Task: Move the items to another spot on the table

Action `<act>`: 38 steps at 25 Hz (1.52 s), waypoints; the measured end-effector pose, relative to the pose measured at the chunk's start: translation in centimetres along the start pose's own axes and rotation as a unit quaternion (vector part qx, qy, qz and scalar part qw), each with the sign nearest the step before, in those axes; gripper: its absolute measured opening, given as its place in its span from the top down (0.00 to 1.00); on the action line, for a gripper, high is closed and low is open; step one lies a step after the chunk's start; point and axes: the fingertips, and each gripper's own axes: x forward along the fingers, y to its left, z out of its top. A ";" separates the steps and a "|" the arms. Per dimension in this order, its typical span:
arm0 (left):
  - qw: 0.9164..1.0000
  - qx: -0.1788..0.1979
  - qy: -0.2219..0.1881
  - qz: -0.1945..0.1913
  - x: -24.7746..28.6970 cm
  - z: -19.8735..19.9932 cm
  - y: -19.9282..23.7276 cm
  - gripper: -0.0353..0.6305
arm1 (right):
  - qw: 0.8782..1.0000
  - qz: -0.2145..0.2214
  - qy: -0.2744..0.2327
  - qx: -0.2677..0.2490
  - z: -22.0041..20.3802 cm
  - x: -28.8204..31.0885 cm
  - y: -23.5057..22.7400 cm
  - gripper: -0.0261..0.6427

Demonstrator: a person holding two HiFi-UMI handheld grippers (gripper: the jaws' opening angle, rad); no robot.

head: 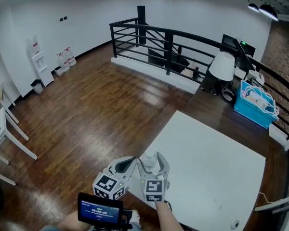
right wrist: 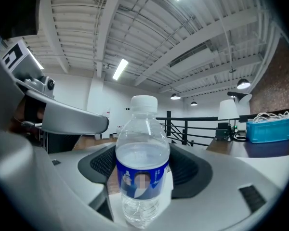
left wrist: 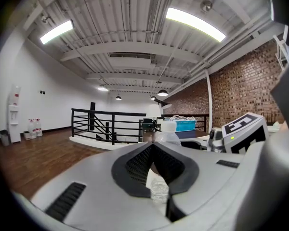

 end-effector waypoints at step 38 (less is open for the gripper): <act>0.994 0.005 -0.048 -0.098 3.0 4.9 -15.1 0.93 | 0.992 -0.117 -0.026 -0.024 5.4 -16.3 -9.9 0.48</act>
